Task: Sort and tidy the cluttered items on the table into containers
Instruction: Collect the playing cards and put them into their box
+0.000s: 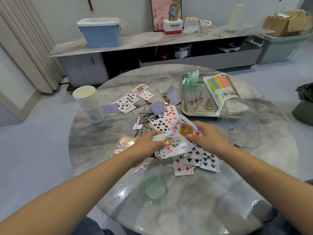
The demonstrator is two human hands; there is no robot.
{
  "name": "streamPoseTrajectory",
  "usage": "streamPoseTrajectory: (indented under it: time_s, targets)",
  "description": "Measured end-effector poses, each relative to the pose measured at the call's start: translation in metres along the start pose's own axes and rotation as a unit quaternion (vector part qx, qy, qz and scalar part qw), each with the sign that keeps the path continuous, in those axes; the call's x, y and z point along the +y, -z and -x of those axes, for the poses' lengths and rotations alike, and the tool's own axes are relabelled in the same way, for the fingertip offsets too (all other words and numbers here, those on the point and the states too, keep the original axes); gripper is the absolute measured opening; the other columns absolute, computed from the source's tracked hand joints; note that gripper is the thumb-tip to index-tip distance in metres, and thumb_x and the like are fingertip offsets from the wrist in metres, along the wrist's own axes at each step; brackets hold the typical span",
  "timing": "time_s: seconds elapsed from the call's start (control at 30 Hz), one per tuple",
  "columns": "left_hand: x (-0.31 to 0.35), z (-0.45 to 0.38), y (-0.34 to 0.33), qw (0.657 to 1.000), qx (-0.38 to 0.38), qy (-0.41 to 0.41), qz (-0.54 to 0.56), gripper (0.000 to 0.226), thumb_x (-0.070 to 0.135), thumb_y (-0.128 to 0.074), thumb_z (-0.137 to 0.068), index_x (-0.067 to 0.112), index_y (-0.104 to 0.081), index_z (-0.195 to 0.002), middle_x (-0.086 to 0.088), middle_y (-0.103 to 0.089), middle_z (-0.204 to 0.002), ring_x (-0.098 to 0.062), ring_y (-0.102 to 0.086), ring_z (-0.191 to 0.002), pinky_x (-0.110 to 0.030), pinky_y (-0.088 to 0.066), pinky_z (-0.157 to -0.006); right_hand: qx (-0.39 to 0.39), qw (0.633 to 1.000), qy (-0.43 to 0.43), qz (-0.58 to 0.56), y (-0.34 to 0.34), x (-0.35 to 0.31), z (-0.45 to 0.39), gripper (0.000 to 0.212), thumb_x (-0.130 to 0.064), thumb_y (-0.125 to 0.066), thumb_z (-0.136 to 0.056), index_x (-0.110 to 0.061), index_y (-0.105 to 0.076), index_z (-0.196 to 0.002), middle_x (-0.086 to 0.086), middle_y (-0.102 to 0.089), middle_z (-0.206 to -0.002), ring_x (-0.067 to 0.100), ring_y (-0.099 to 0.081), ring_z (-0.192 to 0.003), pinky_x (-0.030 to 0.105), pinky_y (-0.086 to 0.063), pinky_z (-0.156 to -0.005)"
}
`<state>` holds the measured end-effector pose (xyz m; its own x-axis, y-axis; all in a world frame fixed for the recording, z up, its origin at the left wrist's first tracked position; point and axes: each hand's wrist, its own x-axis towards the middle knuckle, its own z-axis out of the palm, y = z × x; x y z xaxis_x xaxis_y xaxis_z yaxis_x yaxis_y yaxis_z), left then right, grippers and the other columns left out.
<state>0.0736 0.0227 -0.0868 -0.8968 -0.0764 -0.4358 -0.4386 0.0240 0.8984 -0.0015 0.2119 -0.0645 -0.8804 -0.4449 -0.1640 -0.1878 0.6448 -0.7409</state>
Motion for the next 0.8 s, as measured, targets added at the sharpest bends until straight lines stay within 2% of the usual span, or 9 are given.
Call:
streamPoseTrajectory:
  time_s: [0.07,0.17,0.2,0.27,0.33,0.43,0.5,0.67,0.8]
  targets:
    - [0.002,0.000,0.004,0.999,-0.004,0.008,0.041,0.029,0.001,-0.059,-0.089,0.013,-0.053,-0.115,-0.012,-0.064,-0.103,-0.017,-0.063,-0.069,-0.024,-0.050,-0.045,-0.092,0.995,0.011,0.028,0.010,0.001,-0.002,0.043,-0.020,-0.061,-0.090,-0.023,-0.051,-0.132,-0.009,-0.059,-0.105,0.000,-0.053,-0.075,0.010,-0.037,-0.055]
    - [0.005,0.001,0.006,0.999,-0.039,0.007,0.023,0.025,-0.003,-0.053,-0.089,0.013,-0.053,-0.108,-0.014,-0.064,-0.100,-0.019,-0.063,-0.070,-0.024,-0.050,-0.044,-0.133,0.980,0.045,0.138,0.011,0.002,-0.003,0.057,-0.025,-0.064,-0.088,-0.022,-0.041,-0.140,-0.010,-0.048,-0.131,0.008,-0.052,-0.112,0.015,-0.038,-0.085]
    - [0.005,0.002,0.005,0.999,-0.049,0.005,0.006,0.025,-0.004,-0.051,-0.089,0.014,-0.053,-0.107,-0.015,-0.063,-0.100,-0.021,-0.063,-0.073,-0.025,-0.051,-0.045,-0.131,0.977,0.063,0.155,0.007,0.003,-0.005,0.056,-0.028,-0.066,-0.085,-0.020,-0.046,-0.137,-0.009,-0.051,-0.129,0.008,-0.052,-0.109,0.016,-0.039,-0.084]
    - [0.005,0.003,0.003,0.998,-0.061,0.006,-0.026,0.028,-0.001,-0.051,-0.089,0.014,-0.053,-0.112,-0.014,-0.064,-0.107,-0.024,-0.065,-0.083,-0.028,-0.055,-0.054,-0.113,0.980,0.082,0.140,-0.002,0.002,-0.007,0.039,-0.031,-0.070,-0.081,-0.018,-0.059,-0.116,-0.008,-0.060,-0.096,0.001,-0.051,-0.077,0.010,-0.035,-0.061]
    - [0.002,0.005,0.001,0.991,-0.048,-0.028,-0.125,0.030,0.007,-0.056,-0.090,0.018,-0.050,-0.117,-0.005,-0.065,-0.108,-0.019,-0.066,-0.087,-0.028,-0.057,-0.062,-0.074,0.987,0.080,0.114,-0.012,0.001,-0.008,0.027,-0.031,-0.072,-0.079,-0.015,-0.064,-0.099,-0.010,-0.054,-0.075,0.002,-0.044,-0.062,0.013,-0.030,-0.050]
    - [-0.007,0.005,0.006,0.936,0.014,-0.144,-0.322,0.021,0.018,-0.056,-0.092,0.028,-0.047,-0.109,0.005,-0.063,-0.099,-0.012,-0.064,-0.075,-0.028,-0.056,-0.062,-0.021,0.982,0.110,0.154,-0.027,-0.002,-0.008,0.028,-0.032,-0.071,-0.079,-0.013,-0.061,-0.099,-0.001,-0.059,-0.092,0.012,-0.052,-0.078,0.025,-0.041,-0.064]
    - [-0.014,0.002,0.010,0.911,0.052,-0.191,-0.361,0.020,0.016,-0.055,-0.091,0.031,-0.050,-0.103,0.005,-0.065,-0.098,-0.017,-0.062,-0.080,-0.032,-0.053,-0.070,0.000,0.973,0.133,0.187,-0.037,-0.004,-0.008,0.027,-0.032,-0.068,-0.082,-0.016,-0.057,-0.101,0.000,-0.061,-0.100,0.019,-0.055,-0.089,0.032,-0.044,-0.070]
    - [-0.030,-0.007,0.011,0.879,0.093,-0.165,-0.438,0.024,0.019,-0.051,-0.091,0.026,-0.043,-0.113,-0.002,-0.064,-0.100,-0.025,-0.059,-0.089,-0.036,-0.046,-0.078,-0.004,0.969,0.142,0.201,-0.055,0.002,-0.012,0.021,-0.029,-0.062,-0.087,-0.019,-0.054,-0.105,0.000,-0.064,-0.103,0.022,-0.058,-0.093,0.032,-0.045,-0.070]
    - [-0.039,-0.013,0.010,0.920,0.086,-0.130,-0.360,0.036,0.018,-0.056,-0.089,0.027,-0.038,-0.120,-0.005,-0.052,-0.120,-0.022,-0.054,-0.105,-0.038,-0.043,-0.093,-0.025,0.975,0.124,0.182,-0.059,0.007,-0.015,0.032,-0.031,-0.062,-0.087,-0.021,-0.050,-0.115,-0.002,-0.062,-0.109,0.017,-0.055,-0.088,0.029,-0.042,-0.070]
